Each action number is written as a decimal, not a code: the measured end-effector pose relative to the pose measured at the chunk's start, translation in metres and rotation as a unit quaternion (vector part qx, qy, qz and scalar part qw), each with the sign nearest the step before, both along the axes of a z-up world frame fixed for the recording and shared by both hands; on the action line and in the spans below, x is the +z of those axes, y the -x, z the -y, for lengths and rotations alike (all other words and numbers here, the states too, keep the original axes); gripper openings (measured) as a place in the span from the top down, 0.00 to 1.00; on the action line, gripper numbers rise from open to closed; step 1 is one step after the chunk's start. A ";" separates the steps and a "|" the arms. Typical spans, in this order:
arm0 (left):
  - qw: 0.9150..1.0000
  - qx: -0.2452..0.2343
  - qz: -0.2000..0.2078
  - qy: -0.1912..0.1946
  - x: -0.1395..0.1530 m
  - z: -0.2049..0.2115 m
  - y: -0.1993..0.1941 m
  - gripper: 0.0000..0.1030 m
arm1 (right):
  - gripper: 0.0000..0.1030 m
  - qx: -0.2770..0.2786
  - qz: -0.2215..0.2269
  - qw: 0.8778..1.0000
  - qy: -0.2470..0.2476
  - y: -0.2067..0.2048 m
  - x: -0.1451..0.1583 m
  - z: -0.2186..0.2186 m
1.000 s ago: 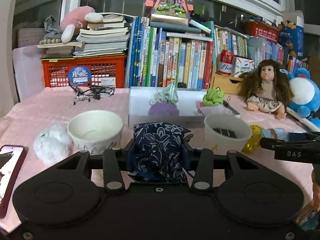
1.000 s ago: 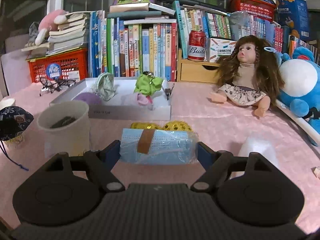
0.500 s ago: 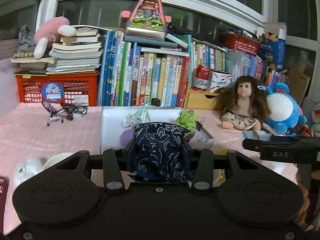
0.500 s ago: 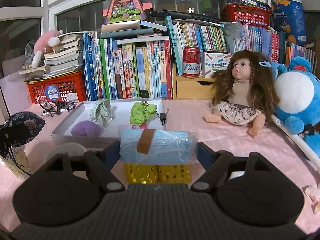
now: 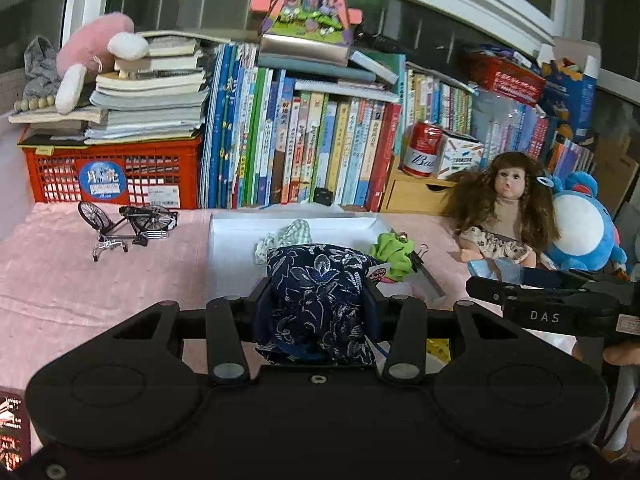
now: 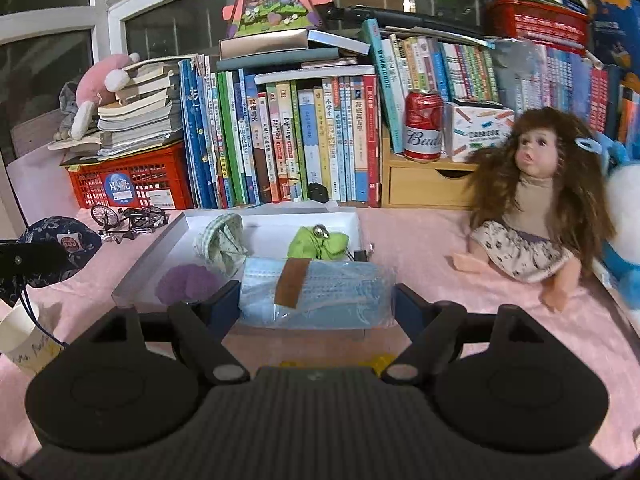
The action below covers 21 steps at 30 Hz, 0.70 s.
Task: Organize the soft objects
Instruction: 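Carry the navy cloth with the left gripper while the right gripper carries the blue pack to the box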
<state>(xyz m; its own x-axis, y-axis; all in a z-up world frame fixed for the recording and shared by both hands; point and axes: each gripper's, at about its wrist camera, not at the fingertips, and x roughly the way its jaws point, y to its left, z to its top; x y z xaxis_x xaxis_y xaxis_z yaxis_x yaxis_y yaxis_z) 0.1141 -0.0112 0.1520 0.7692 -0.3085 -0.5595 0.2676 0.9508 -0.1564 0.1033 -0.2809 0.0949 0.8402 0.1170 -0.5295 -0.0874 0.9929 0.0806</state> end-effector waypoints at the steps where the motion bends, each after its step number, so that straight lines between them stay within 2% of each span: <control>1: 1.000 0.002 -0.006 -0.001 0.002 -0.001 -0.007 0.59 | 0.21 0.002 -0.004 1.000 0.001 -0.005 0.001 -0.001; 8: 0.997 0.011 -0.071 -0.019 0.001 0.003 -0.069 0.59 | 0.21 0.015 -0.073 0.997 -0.014 -0.052 -0.001 -0.008; 15: 0.990 0.035 -0.137 -0.026 -0.030 0.003 -0.122 0.59 | 0.21 0.023 -0.137 0.990 -0.006 -0.091 -0.023 -0.016; 21: 0.985 0.044 -0.161 -0.042 -0.058 0.015 -0.157 0.59 | 0.21 0.016 -0.160 0.987 -0.013 -0.123 -0.034 -0.018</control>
<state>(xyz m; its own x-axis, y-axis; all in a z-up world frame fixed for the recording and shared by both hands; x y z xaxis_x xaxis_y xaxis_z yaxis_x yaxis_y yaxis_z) 0.2709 -0.0261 0.0937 0.5690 -0.1903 -0.8000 0.1327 0.9814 -0.1390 0.2263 -0.2628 0.0609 0.6254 0.1584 -0.7641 -0.0852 0.9872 0.1349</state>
